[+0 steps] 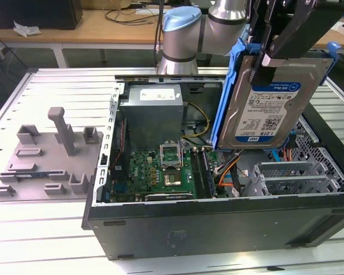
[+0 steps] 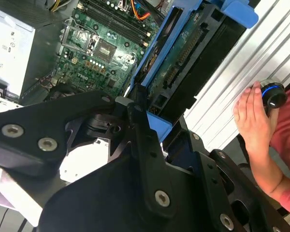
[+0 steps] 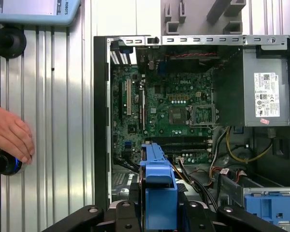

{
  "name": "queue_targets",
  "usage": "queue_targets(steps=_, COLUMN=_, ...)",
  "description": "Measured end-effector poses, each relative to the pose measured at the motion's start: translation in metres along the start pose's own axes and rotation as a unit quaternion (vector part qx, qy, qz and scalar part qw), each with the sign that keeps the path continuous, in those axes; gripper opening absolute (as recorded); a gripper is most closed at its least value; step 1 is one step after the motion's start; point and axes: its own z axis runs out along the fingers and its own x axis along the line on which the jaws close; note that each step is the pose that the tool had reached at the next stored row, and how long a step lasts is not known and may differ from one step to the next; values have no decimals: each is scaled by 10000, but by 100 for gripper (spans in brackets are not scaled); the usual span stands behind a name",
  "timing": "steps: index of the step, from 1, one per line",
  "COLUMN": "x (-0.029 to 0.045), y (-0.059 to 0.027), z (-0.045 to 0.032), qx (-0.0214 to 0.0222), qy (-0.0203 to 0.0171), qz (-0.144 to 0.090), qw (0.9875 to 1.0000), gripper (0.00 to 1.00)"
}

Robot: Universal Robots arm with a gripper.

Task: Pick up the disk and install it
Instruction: 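Insert the disk into the insertion slot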

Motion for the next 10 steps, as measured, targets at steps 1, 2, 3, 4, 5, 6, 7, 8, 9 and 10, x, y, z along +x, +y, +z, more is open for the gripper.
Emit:
queue_targets(steps=1, x=0, y=0, z=0, qx=0, qy=0, qz=-2, qw=10000, gripper=36)
queue_targets(steps=2, x=0, y=0, z=0, qx=0, qy=0, qz=-4, qw=10000, gripper=36)
queue_targets(steps=3, x=0, y=0, z=0, qx=0, qy=1, qz=-5, qw=10000, gripper=36)
queue_targets(steps=4, x=0, y=0, z=0, qx=0, qy=1, qz=-14, qw=10000, gripper=36)
queue_targets(steps=5, x=0, y=0, z=0, qx=0, qy=1, qz=-22, qw=10000, gripper=36)
queue_targets(steps=6, x=0, y=0, z=0, qx=0, qy=1, qz=-23, qw=10000, gripper=36)
queue_targets(steps=7, x=0, y=0, z=0, qx=0, qy=1, qz=-24, qw=10000, gripper=36)
queue_targets(steps=8, x=0, y=0, z=0, qx=1, qy=1, qz=-25, qw=10000, gripper=36)
queue_targets(steps=9, x=0, y=0, z=0, qx=1, qy=1, qz=-27, qw=10000, gripper=36)
queue_targets(steps=10, x=0, y=0, z=0, qx=1, qy=1, qz=-29, qw=10000, gripper=36)
